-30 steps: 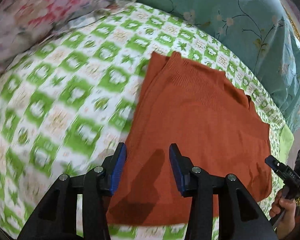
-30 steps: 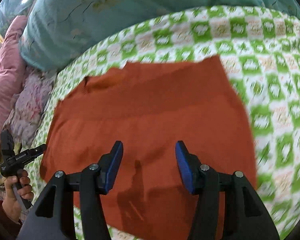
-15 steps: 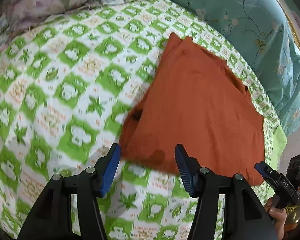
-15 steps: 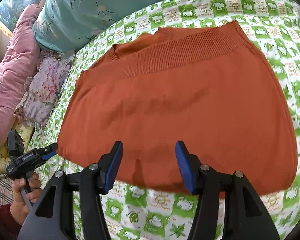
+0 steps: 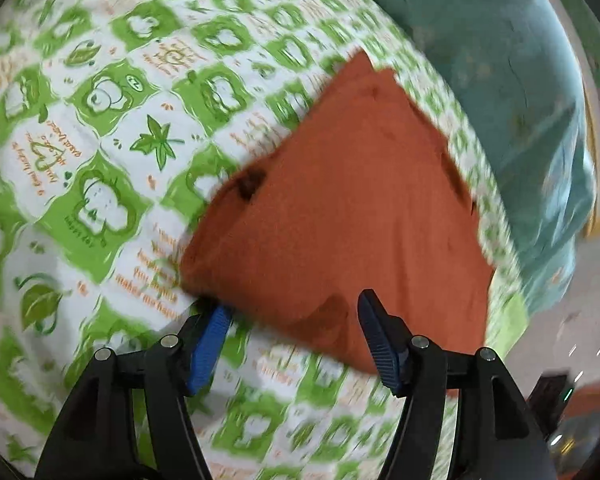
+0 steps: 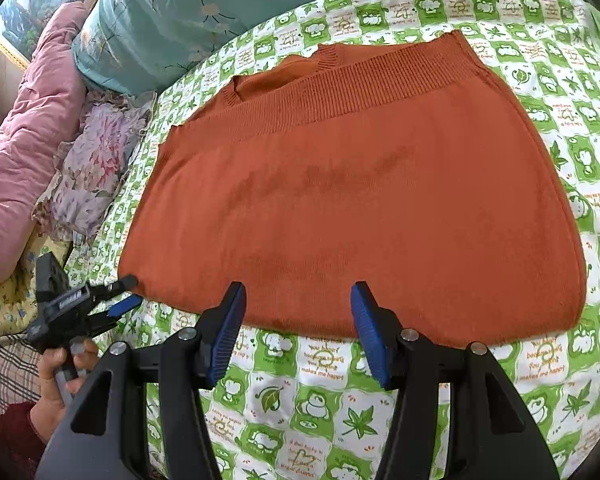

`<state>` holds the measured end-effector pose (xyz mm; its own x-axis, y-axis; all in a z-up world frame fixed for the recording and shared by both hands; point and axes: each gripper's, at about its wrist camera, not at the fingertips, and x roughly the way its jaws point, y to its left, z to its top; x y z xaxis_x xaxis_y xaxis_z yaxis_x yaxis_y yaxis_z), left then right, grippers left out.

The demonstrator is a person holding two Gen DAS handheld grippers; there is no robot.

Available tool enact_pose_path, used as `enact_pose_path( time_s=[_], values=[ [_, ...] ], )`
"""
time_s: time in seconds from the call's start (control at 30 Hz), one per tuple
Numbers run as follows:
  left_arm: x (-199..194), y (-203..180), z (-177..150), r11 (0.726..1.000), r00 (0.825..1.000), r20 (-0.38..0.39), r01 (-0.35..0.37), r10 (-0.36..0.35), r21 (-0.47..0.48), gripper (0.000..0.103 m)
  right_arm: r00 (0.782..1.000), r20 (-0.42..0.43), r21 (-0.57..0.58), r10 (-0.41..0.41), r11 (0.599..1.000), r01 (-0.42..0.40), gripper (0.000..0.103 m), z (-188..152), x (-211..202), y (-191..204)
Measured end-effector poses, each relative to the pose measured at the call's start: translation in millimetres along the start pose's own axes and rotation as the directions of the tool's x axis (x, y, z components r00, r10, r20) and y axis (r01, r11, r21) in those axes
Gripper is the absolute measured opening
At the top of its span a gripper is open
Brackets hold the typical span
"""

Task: Fold small clothes

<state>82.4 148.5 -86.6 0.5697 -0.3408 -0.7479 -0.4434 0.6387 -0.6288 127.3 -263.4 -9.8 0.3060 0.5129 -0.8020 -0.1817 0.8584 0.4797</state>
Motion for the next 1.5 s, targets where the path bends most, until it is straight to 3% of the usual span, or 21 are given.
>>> enact_pose_path(
  time_s=[0.17,0.23,0.27,0.33,0.43,0.57,0.7,0.8,0.97,1.07,1.2,1.33,1.47,1.5],
  values=[
    [9.5,3.1,17.8,0.999,0.999,0.04,0.037,-0.035,-0.039,0.059,1.0,-0.005,-0.001,-0.004,1.0,0.004,0.056,-2.2,-4.7,-5.1],
    [14.3,-2.5,22.0,1.0,0.999,0.049,0.001,-0.002,0.003,0.04,1.0,-0.005,-0.001,-0.005,1.0,0.005,0.056,-1.6,-6.0,-8.4],
    [17.1,-4.1,24.2,1.0,0.999,0.048,-0.007,0.006,0.015,0.036,1.0,-0.007,-0.002,-0.004,1.0,0.004,0.056,0.1,-6.0,-11.0],
    [18.8,-4.9,28.9,1.0,0.999,0.049,0.006,-0.007,0.02,0.018,1.0,-0.008,0.005,-0.006,1.0,0.006,0.056,2.6,-5.4,-16.1],
    [16.1,-24.3,29.3,0.996,0.997,0.072,-0.037,0.031,0.086,0.011,1.0,-0.005,0.015,-0.007,1.0,0.007,0.056,5.8,-5.6,-21.3],
    [1.0,-72.6,21.3,0.971,0.993,0.117,-0.05,0.023,0.233,0.01,1.0,0.014,0.033,0.002,0.999,-0.003,0.056,13.6,-10.3,-31.4],
    [-0.3,-136.8,4.7,0.919,0.994,0.098,0.007,-0.049,0.394,0.01,0.999,0.043,0.073,0.009,0.997,-0.012,0.056,24.7,-16.8,-49.7],
    [17.7,-187.4,-20.8,0.855,0.995,0.034,0.063,-0.093,0.515,0.009,0.998,0.06,0.11,0.019,0.994,-0.025,0.056,34.8,-21.2,-65.4],
    [62.7,-233.1,-70.4,0.756,0.985,-0.124,0.169,-0.116,0.632,0.009,0.994,0.093,0.168,0.049,0.984,-0.064,0.056,51.8,-27.1,-88.4],
    [103.4,-242.4,-102.7,0.702,0.98,-0.195,0.158,-0.028,0.695,0.009,0.993,0.087,0.173,0.082,0.98,-0.096,0.056,68.2,-20.9,-96.3],
    [119.3,-233.7,-106.0,0.712,0.976,-0.217,0.152,0.002,0.686,0.009,0.986,0.018,0.16,0.166,0.973,-0.167,0.056,92.9,8.5,-92.8],
    [115.6,-235.1,-106.3,0.703,0.976,-0.217,0.157,-0.003,0.694,0.009,0.967,-0.031,0.149,0.253,0.958,-0.246,0.059,119.4,48.0,-77.5],
    [112.7,-235.4,-108.4,0.699,0.977,-0.212,0.15,0.002,0.699,0.009,0.955,-0.077,0.153,0.288,0.95,-0.274,0.059,139.9,90.2,-63.9],
    [110.5,-236.8,-108.4,0.697,0.978,-0.207,0.147,0.002,0.702,0.009,0.957,-0.081,0.139,0.277,0.954,-0.265,0.045,143.3,95.3,-59.8]
  ],
)
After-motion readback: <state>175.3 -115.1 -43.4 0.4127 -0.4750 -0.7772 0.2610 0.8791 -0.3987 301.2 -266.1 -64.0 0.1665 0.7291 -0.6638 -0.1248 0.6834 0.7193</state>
